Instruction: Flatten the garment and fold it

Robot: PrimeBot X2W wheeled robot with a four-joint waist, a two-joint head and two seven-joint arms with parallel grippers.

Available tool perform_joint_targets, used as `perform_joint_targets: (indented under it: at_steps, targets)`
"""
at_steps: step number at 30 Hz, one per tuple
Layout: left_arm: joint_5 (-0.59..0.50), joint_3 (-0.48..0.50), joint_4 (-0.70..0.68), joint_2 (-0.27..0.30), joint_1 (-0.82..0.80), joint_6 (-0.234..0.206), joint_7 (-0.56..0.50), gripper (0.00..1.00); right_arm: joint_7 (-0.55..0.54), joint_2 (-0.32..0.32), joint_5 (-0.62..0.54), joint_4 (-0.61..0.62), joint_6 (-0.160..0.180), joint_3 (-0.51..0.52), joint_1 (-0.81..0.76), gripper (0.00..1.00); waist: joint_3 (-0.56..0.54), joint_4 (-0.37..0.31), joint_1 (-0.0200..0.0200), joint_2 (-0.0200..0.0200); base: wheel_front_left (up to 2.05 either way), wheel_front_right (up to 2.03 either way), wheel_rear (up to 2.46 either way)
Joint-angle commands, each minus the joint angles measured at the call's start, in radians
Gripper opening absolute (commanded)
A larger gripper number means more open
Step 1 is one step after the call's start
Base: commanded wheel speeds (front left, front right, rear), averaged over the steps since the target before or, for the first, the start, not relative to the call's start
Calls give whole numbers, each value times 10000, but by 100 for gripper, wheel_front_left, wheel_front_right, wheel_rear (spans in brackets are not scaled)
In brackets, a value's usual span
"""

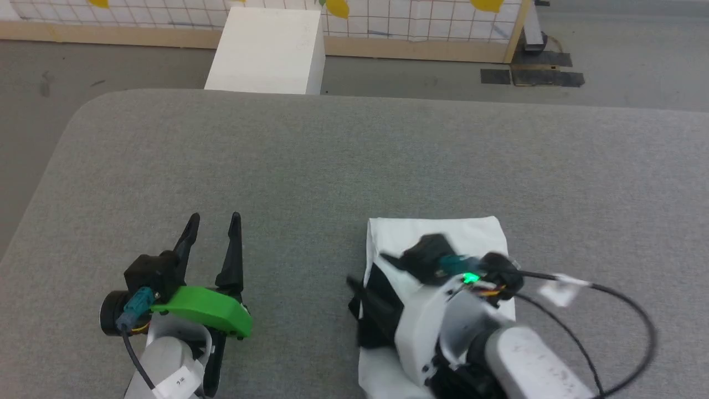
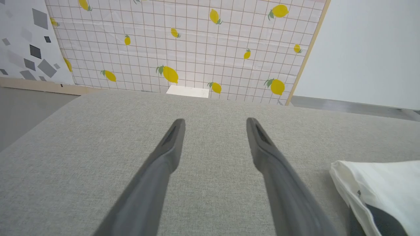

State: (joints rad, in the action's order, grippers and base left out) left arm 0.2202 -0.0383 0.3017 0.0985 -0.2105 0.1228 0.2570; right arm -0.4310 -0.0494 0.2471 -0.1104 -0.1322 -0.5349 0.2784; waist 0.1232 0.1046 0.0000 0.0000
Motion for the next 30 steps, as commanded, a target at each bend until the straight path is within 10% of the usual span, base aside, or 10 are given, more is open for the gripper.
perform_joint_targets:
  at_steps: [1, 7, 11, 30]
  targets:
    - [-66, 46, -10, -6, 14, 55, 47, 100, 512, -9, 109, 617, 15, 409, -223, 100, -142, -182, 0, 0, 0, 0, 0]
    - [-108, 93, -96, 28, 56, 62, 47, 100, 2333, -9, 138, 2674, 15, 3223, -1476, 100, -219, -381, 0, 0, 0, 0, 0]
    - [-131, 128, -191, 1, 112, 65, 47, 100, 3210, -9, 971, 1954, 15, 5135, -2604, 100, -192, -504, 0, 0, 0, 0, 0]
    - [-119, -96, -59, -117, 108, 75, 47, 100, 694, -8, 1677, -2284, 15, 4459, -1961, 100, -188, -175, 0, 0, 0, 0, 0]
